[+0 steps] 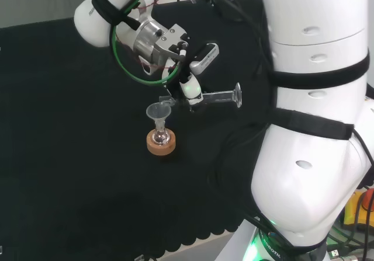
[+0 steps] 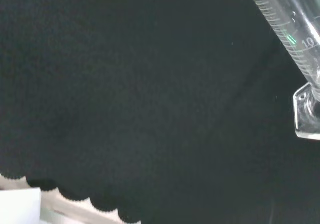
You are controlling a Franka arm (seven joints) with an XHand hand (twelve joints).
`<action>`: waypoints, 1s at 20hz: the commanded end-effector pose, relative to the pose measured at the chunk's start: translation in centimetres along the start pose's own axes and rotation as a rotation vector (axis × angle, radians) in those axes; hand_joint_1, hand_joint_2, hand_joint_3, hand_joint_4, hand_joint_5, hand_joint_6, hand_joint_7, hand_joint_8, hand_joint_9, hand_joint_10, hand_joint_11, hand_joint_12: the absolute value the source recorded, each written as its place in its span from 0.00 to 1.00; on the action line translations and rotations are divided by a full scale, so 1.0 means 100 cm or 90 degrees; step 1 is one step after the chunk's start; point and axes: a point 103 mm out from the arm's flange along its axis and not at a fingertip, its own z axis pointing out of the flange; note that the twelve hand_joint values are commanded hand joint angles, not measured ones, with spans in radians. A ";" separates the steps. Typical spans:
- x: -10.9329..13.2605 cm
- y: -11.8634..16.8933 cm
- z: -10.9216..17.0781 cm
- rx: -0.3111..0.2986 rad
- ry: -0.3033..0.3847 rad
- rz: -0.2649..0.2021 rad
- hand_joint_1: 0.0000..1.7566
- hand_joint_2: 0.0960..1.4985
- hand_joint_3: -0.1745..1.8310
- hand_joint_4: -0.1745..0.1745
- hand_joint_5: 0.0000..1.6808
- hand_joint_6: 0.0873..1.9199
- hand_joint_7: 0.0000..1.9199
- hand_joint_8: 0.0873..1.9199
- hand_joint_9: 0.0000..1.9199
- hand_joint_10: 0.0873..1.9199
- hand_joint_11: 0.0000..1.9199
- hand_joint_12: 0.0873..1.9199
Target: Pour the water from the graduated cylinder into the round-bottom flask.
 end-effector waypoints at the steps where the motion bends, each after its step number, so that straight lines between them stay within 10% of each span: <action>1: -0.005 -0.005 0.003 -0.130 0.018 -0.029 0.70 0.78 0.09 0.00 0.50 0.62 0.45 0.61 0.73 0.05 0.63 0.36; 7: -0.018 -0.011 0.007 -0.247 0.050 -0.061 0.70 0.78 0.09 0.00 0.50 0.62 0.45 0.61 0.72 0.05 0.63 0.36; 20: -0.038 -0.009 0.007 -0.371 0.122 -0.130 0.70 0.78 0.09 0.00 0.50 0.62 0.45 0.62 0.73 0.05 0.63 0.36</action>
